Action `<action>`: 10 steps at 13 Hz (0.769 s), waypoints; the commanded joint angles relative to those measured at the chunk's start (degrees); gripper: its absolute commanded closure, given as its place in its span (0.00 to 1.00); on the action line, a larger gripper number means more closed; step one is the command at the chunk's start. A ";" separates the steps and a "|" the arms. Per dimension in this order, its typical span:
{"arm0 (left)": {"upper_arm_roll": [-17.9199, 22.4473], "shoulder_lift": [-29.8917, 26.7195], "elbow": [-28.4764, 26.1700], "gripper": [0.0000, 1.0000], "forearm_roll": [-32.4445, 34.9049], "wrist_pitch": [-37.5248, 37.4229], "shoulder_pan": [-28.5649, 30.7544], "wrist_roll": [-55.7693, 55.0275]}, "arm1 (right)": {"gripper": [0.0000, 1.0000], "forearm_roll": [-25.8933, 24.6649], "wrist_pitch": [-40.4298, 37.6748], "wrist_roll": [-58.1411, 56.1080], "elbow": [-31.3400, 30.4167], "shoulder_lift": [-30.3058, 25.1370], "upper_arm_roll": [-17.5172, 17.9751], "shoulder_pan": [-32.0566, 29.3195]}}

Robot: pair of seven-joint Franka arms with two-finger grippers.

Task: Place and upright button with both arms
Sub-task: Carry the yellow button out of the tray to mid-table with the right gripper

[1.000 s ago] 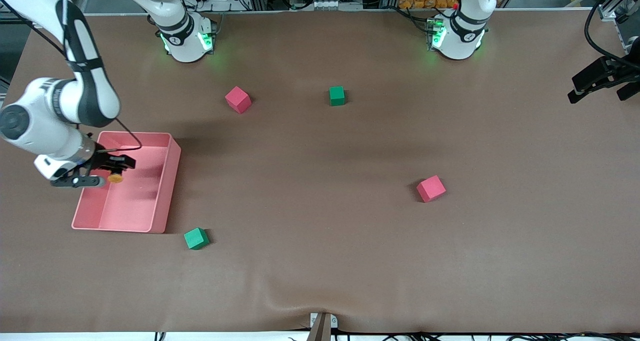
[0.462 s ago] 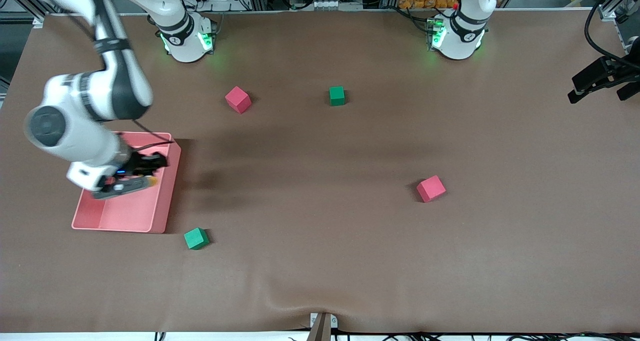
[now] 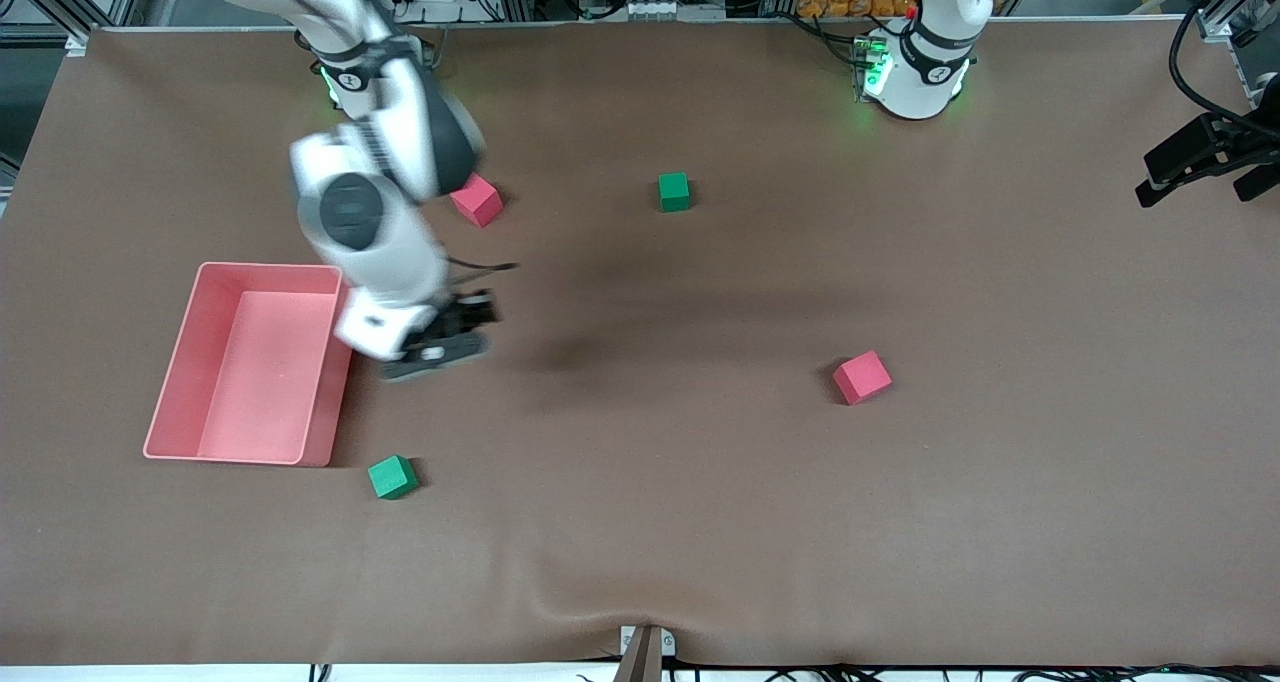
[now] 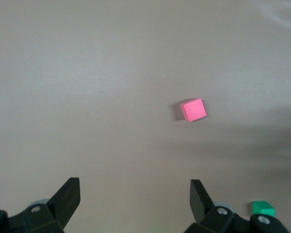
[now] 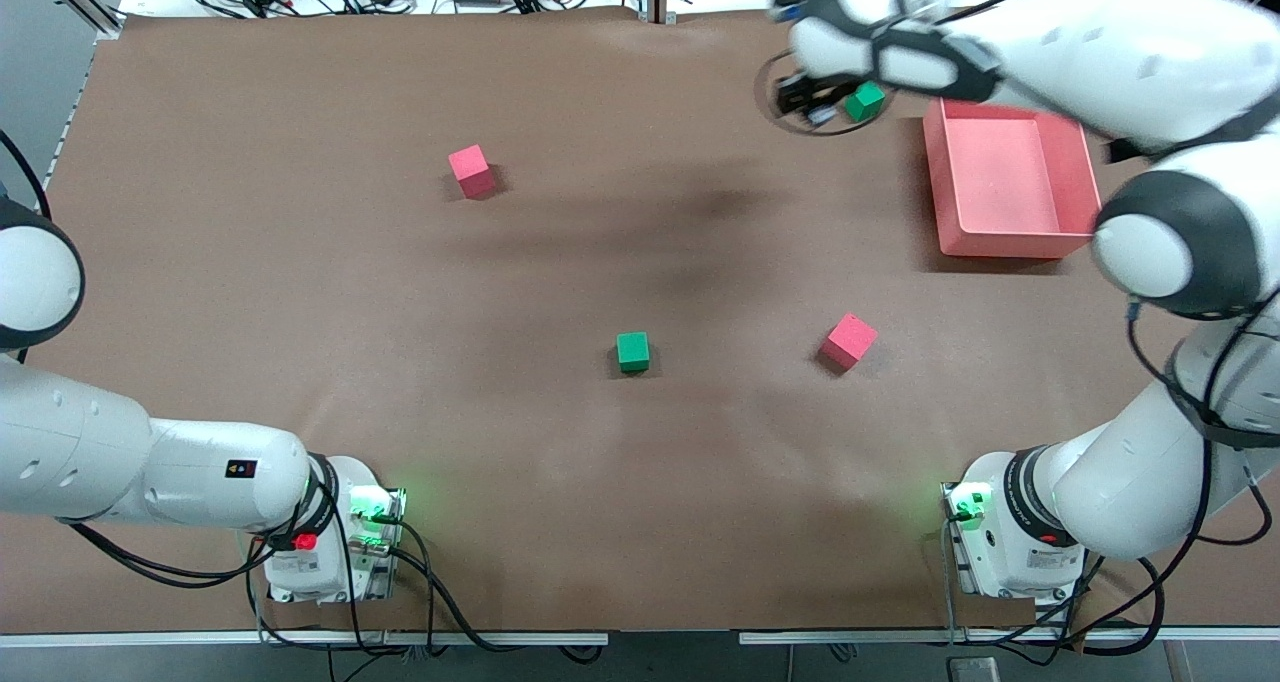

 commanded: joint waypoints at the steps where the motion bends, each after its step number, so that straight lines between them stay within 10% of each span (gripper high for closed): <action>1: -0.31 0.16 0.47 0.00 0.20 -0.77 0.32 -0.70 | 1.00 -0.97 -0.59 15.31 11.00 11.66 -1.05 7.95; 10: -0.66 0.07 0.30 0.00 0.46 -2.17 0.15 -1.06 | 0.85 -0.62 13.74 36.36 19.02 25.84 -1.05 14.74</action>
